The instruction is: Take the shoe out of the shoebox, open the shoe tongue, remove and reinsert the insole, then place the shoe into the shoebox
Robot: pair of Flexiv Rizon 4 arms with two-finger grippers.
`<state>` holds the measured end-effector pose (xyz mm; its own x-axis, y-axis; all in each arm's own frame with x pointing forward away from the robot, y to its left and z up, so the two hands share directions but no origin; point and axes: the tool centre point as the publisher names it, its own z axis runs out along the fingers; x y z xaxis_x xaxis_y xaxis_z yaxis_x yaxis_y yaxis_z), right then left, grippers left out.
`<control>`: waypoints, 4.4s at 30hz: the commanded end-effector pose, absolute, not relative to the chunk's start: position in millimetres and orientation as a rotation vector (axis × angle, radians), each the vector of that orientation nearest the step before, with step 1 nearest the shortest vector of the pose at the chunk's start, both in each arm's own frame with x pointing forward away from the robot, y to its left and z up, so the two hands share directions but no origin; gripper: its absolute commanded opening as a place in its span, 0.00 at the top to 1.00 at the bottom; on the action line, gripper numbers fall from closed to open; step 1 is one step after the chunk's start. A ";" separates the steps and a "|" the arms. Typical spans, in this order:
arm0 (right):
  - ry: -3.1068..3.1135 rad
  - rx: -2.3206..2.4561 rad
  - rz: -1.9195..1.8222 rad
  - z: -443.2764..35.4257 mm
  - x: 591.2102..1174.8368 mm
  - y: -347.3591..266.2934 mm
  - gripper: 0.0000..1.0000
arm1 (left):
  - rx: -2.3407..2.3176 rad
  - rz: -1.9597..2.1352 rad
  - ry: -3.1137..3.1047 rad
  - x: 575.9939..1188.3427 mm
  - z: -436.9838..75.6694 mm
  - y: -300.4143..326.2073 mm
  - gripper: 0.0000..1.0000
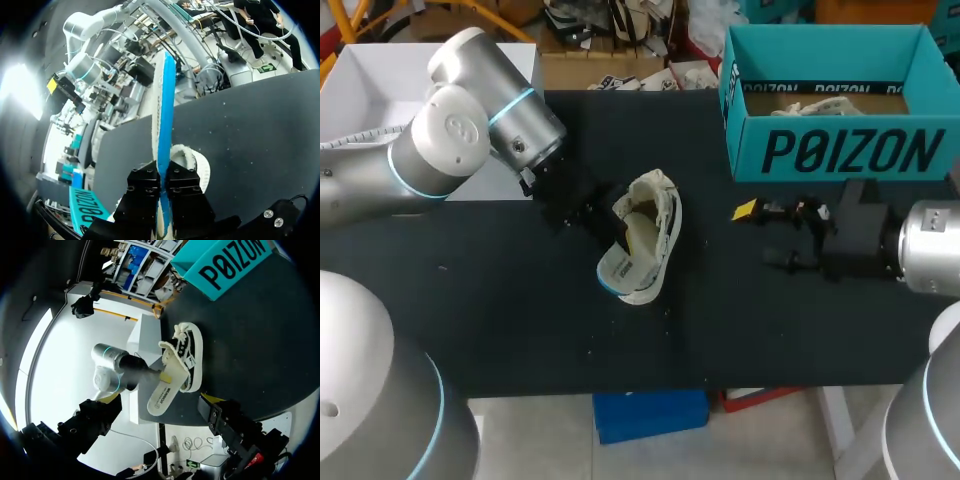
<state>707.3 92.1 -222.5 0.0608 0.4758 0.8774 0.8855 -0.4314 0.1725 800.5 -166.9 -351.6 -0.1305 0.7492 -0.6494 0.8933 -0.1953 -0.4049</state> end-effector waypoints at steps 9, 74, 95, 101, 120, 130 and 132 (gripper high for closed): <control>-1.357 -1.935 -1.330 -221.9 706.9 92.4 0.00 | 1.939 -1.195 1.888 825.7 -364.5 -178.0 1.00; -1.357 -1.935 -1.330 -221.9 706.9 92.4 0.00 | 1.995 -1.131 1.869 807.4 -359.6 -171.8 1.00; -1.357 -1.935 -1.330 -221.9 706.9 92.4 0.00 | 1.983 -1.073 1.902 829.6 -373.1 -181.1 1.00; -1.357 -1.935 -1.330 -221.9 706.9 92.4 0.00 | 1.970 -1.055 1.919 838.1 -376.1 -184.6 1.00; -1.357 -1.935 -1.330 -221.9 706.9 92.4 0.00 | 1.969 -1.038 1.936 838.2 -368.4 -187.0 0.11; -1.357 -1.935 -1.330 -221.9 706.9 92.4 0.00 | 1.981 -1.075 1.899 814.3 -356.0 -179.1 0.07; -1.357 -1.935 -1.330 -221.9 706.9 92.4 0.00 | 1.987 -1.080 1.897 812.8 -357.7 -179.3 0.10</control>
